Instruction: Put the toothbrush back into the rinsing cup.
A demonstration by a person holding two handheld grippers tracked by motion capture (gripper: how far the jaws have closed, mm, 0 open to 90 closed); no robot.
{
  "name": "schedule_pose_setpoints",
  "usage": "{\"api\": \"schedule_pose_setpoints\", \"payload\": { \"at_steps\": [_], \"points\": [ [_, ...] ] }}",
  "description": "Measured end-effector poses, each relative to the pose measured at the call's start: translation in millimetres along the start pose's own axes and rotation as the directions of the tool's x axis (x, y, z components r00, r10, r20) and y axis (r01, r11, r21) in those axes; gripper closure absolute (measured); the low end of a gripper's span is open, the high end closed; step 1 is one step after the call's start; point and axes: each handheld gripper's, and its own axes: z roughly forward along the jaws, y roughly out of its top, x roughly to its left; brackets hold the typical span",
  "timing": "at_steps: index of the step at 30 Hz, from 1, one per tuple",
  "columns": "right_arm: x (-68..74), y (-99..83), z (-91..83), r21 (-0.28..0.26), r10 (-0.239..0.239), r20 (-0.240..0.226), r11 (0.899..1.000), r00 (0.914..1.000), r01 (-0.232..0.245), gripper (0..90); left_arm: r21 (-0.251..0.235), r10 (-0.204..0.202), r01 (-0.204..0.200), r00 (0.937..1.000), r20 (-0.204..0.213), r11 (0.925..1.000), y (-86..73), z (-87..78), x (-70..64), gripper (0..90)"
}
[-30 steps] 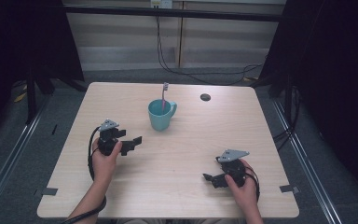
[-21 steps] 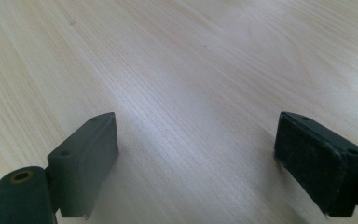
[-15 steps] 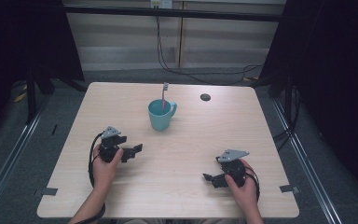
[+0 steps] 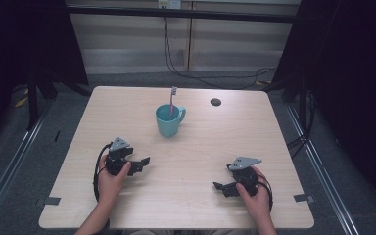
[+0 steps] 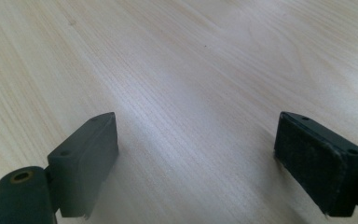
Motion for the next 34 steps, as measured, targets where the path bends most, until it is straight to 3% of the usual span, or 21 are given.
{"api": "schedule_pose_setpoints", "payload": {
  "at_steps": [16, 20, 34],
  "points": [
    [0.1, 0.0, 0.0, 0.0, -0.001, -0.001, 1.0, 1.0, 0.001, 13.2, 0.067, 0.033, -0.031, 0.9991, -0.026, 0.9973, -0.7, 2.2, -4.4, 16.0],
    [0.1, 0.0, 0.0, 0.001, -0.001, -0.001, 1.0, 1.0, 0.001, 13.2, 0.091, 0.025, -0.022, 0.9991, -0.033, 0.9956, -1.0, 2.9, -4.6, 16.0],
    [0.1, 0.0, 0.0, 0.0, -0.001, -0.002, 1.0, 1.0, 0.001, 13.2, 0.106, 0.058, -0.054, 0.9974, -0.042, 0.9929, -0.9, 4.2, -7.7, 15.7]
  ]
}}
